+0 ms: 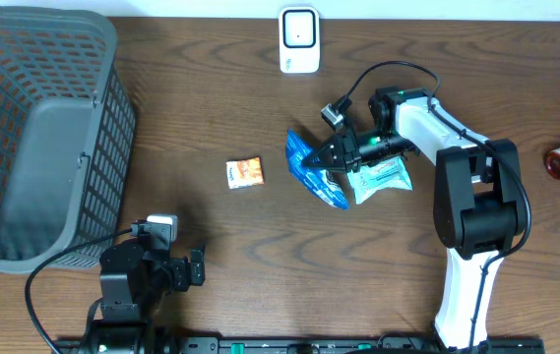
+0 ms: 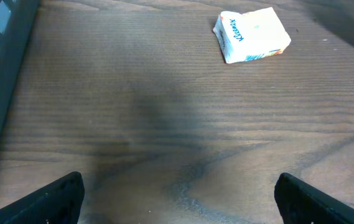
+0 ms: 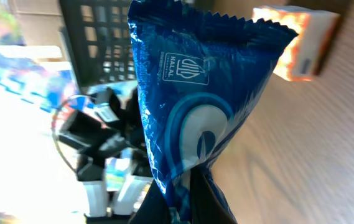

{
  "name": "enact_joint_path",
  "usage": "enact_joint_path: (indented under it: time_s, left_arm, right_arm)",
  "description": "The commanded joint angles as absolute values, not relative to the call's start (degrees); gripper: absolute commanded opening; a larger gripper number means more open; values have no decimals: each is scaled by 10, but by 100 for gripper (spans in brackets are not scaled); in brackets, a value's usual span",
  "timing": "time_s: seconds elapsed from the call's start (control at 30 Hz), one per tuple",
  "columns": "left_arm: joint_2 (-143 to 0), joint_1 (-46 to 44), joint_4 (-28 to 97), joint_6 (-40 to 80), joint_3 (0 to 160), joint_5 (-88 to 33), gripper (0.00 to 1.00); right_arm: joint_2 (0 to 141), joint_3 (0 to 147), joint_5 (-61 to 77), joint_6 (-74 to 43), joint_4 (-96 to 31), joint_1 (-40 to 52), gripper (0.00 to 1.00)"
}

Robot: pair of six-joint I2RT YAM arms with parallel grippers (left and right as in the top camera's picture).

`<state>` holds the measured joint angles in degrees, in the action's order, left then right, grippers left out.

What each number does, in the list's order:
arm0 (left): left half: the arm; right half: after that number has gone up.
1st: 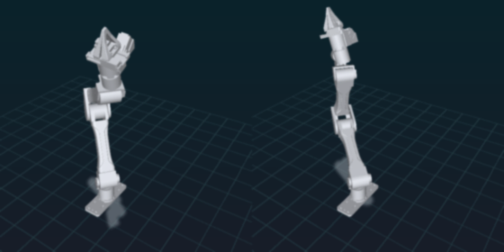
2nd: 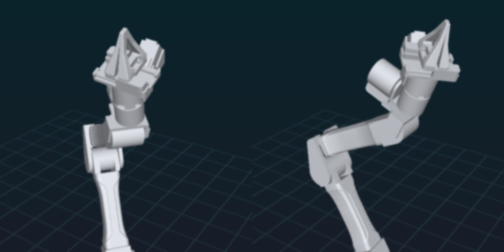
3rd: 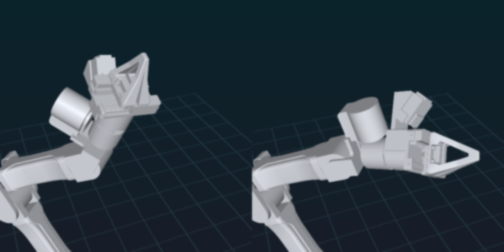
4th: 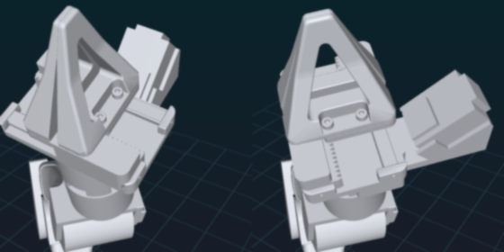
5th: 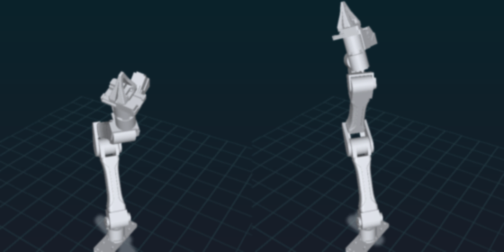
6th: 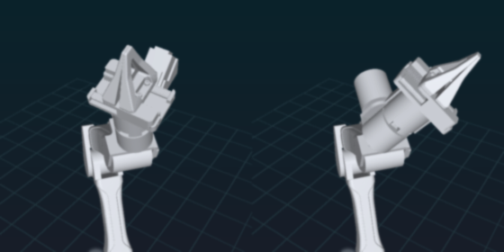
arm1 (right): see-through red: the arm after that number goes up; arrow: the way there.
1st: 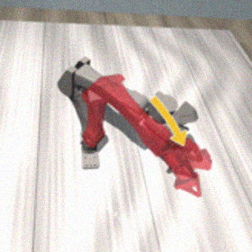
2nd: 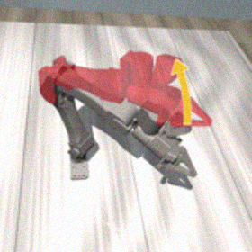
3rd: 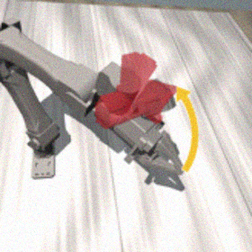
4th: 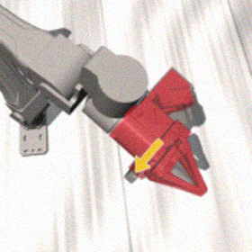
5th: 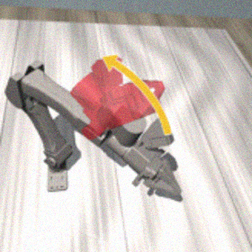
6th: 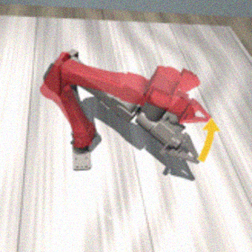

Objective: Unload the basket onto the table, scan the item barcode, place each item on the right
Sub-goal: 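Lift the Oreo pack up to the white scanner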

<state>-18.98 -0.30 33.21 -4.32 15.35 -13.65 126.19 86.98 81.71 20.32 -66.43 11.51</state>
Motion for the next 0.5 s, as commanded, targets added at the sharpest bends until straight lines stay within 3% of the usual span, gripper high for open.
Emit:
enact_joint_path:
  time_s: [0.0,0.3,0.47]
  left_arm:
    - [-189,-3,332,-42,152,-143,98]
    - [-189,-3,332,-42,152,-143,98]
    - [-189,-3,332,-42,152,-143,98]
  right_arm:
    - [1261,869,894,206,-666,114,1]
    - [1261,915,868,206,-645,129,1]
    - [1261,1005,719,133,-588,148,1]
